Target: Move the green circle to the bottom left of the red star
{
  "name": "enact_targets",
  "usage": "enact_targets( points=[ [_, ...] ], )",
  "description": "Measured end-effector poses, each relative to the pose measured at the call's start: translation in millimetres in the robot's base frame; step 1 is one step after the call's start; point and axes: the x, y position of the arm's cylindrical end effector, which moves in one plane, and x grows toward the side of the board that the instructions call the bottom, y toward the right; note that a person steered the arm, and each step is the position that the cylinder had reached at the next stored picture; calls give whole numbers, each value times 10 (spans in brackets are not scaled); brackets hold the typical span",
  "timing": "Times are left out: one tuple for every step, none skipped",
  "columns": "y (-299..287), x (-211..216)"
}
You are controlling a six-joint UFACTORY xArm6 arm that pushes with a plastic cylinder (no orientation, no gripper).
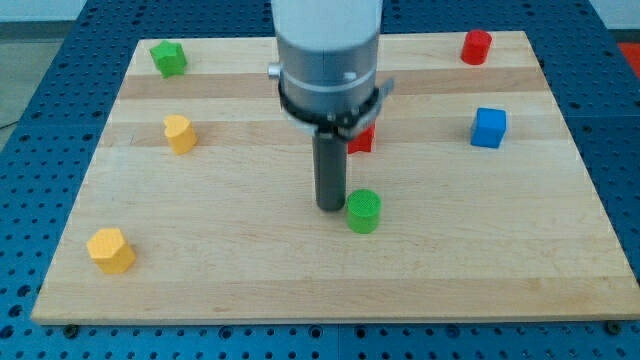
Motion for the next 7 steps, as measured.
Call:
enact_targets(
  points=[
    [-19,231],
    [12,673],
    [332,743],
    [474,410],
    [474,-116],
    [464,-204],
    [165,5]
  ],
)
